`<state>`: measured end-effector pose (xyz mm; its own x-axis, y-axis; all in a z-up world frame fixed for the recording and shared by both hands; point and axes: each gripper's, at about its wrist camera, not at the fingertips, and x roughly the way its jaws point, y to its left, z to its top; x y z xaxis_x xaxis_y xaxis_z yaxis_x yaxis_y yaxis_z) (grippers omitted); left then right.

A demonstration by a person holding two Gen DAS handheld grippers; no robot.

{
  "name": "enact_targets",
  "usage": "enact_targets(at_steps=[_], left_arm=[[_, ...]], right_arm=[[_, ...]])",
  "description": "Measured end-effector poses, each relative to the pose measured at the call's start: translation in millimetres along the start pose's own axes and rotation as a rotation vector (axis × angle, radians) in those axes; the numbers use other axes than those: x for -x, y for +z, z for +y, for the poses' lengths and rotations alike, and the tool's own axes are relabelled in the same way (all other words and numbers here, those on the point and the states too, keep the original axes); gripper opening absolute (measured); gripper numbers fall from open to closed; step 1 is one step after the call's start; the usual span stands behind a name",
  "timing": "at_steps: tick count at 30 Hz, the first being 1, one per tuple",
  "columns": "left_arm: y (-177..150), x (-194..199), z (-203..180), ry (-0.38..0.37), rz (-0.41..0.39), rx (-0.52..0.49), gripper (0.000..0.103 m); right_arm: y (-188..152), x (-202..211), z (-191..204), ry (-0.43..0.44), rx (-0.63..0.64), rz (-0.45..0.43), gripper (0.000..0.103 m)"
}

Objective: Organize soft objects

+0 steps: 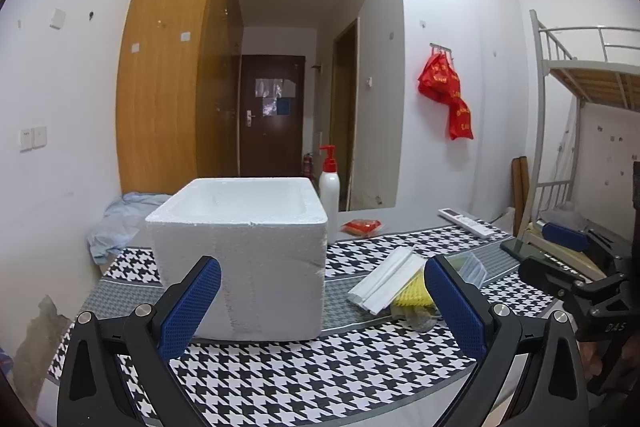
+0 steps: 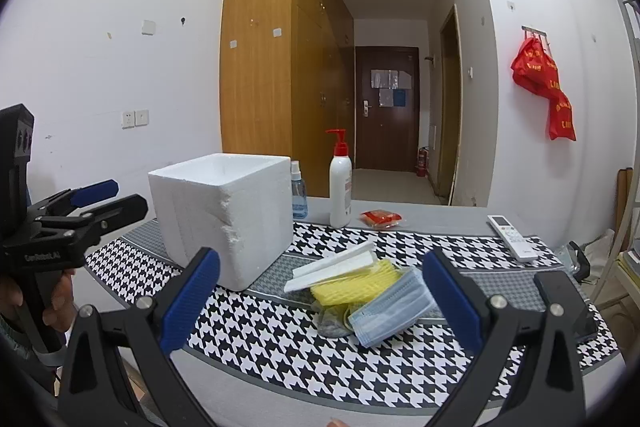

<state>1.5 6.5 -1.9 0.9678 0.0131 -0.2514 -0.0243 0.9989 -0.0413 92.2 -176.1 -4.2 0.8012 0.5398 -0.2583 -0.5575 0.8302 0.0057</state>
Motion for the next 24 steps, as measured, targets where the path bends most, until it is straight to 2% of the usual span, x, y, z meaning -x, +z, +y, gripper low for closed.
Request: enact_targets(at_steps=[24], left_arm=[[0.4, -7.6, -1.3, 0.020, 0.012, 0.003, 0.102]], right_arm=[[-0.6, -1.9, -8.9, -0.005, -0.018, 0.003, 0.102]])
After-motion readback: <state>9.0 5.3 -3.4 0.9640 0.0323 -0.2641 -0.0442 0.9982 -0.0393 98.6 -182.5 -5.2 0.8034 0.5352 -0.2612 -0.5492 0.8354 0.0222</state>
